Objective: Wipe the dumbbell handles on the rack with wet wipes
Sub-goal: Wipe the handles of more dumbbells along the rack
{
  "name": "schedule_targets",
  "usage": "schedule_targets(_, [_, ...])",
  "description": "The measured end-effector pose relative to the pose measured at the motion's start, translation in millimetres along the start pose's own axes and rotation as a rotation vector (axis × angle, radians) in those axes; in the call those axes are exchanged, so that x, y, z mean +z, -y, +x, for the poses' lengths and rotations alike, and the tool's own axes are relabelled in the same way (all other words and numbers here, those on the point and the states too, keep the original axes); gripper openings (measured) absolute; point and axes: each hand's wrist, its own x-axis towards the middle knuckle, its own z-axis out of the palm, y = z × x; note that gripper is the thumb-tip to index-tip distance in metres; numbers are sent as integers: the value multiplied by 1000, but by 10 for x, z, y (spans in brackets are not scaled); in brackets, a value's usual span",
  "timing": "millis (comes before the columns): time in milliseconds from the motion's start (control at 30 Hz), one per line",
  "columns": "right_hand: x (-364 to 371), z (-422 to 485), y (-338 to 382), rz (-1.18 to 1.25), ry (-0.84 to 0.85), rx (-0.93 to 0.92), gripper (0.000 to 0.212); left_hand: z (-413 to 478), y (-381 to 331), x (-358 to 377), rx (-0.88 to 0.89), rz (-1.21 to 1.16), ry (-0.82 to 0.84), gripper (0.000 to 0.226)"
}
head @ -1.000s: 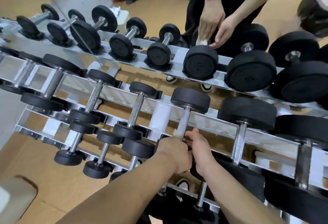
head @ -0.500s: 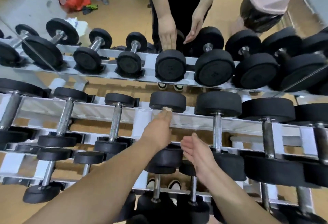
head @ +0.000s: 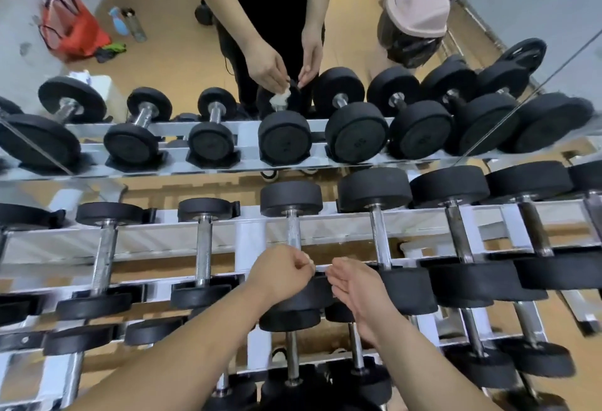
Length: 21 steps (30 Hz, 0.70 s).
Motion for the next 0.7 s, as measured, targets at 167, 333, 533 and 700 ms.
schedule_targets(167, [-106, -147, 94, -37, 75, -28, 27, -75, -287, -72, -207, -801, -29, 50])
schedule_targets(333, [-230, -343, 235, 23, 201, 9, 35, -108, -602, 60, -196, -942, 98, 44])
schedule_targets(533, [-482, -398, 310, -51, 249, -84, 46, -241, -638, 219, -215, -1074, 140, 33])
schedule_targets(700, [-815, -382, 279, -136, 243, -185, 41, -306, -861, 420, -288, -1089, 91, 26])
